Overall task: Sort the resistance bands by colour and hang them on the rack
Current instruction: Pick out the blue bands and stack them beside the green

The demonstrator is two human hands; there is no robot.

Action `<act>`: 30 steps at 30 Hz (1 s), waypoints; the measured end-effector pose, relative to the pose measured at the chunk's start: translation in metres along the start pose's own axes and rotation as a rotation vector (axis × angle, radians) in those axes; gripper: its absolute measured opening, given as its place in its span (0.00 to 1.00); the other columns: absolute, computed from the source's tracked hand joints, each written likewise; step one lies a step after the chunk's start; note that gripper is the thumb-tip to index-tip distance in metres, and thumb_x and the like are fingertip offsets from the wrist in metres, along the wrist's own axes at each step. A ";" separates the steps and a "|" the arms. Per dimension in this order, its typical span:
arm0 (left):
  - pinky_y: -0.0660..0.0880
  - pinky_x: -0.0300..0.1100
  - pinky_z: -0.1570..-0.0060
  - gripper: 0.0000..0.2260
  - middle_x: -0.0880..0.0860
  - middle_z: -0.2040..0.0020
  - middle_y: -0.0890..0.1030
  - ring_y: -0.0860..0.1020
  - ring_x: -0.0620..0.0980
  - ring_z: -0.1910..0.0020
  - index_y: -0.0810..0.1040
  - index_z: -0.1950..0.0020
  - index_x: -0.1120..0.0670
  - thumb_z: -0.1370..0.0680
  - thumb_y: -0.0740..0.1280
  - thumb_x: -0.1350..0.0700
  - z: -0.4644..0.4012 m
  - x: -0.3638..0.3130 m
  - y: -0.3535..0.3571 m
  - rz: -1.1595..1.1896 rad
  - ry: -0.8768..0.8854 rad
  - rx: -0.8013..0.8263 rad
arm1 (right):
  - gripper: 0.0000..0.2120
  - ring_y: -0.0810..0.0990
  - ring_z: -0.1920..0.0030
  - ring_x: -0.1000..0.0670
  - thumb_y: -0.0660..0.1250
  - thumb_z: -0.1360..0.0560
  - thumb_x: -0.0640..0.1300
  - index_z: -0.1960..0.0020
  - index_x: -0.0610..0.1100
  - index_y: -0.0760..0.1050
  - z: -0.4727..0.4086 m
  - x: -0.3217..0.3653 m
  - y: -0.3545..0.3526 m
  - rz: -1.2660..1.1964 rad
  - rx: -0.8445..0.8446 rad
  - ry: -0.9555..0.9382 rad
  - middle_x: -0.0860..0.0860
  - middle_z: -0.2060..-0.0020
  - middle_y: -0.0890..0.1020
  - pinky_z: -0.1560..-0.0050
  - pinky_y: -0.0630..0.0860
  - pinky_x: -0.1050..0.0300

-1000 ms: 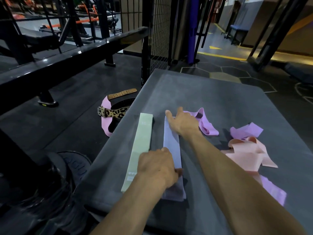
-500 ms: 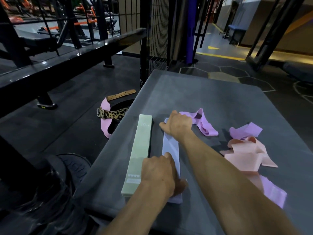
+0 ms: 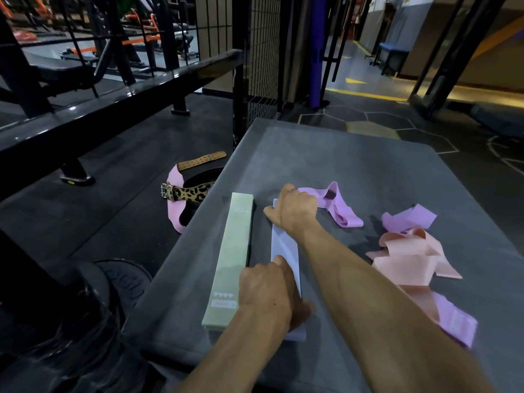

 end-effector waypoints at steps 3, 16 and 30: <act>0.66 0.46 0.52 0.26 0.52 0.44 0.81 0.80 0.56 0.44 0.67 0.40 0.54 0.24 0.62 0.33 0.000 0.001 0.000 -0.026 -0.003 -0.011 | 0.32 0.82 0.49 0.43 0.58 0.21 0.57 0.27 0.35 0.62 0.000 0.001 0.002 0.010 0.010 0.011 0.46 0.45 0.81 0.56 0.79 0.55; 0.66 0.46 0.53 0.28 0.52 0.45 0.81 0.80 0.56 0.44 0.68 0.38 0.55 0.23 0.61 0.33 0.001 0.001 -0.001 -0.064 -0.022 -0.009 | 0.43 0.78 0.37 0.41 0.59 0.22 0.59 0.19 0.37 0.44 0.001 -0.002 -0.006 -0.028 0.095 -0.015 0.45 0.34 0.77 0.50 0.74 0.50; 0.68 0.47 0.51 0.36 0.53 0.40 0.81 0.79 0.56 0.40 0.69 0.35 0.54 0.25 0.53 0.25 0.012 0.007 -0.014 0.019 -0.049 -0.052 | 0.32 0.77 0.36 0.38 0.57 0.21 0.64 0.24 0.45 0.61 0.058 -0.057 -0.023 -0.244 0.029 -0.124 0.43 0.34 0.77 0.41 0.74 0.44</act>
Point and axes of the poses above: each hand's wrist, its own z-axis away from the middle knuckle, its own y-axis out of the palm, x = y × z, the point moved 1 cm from there along -z, towards the middle knuckle
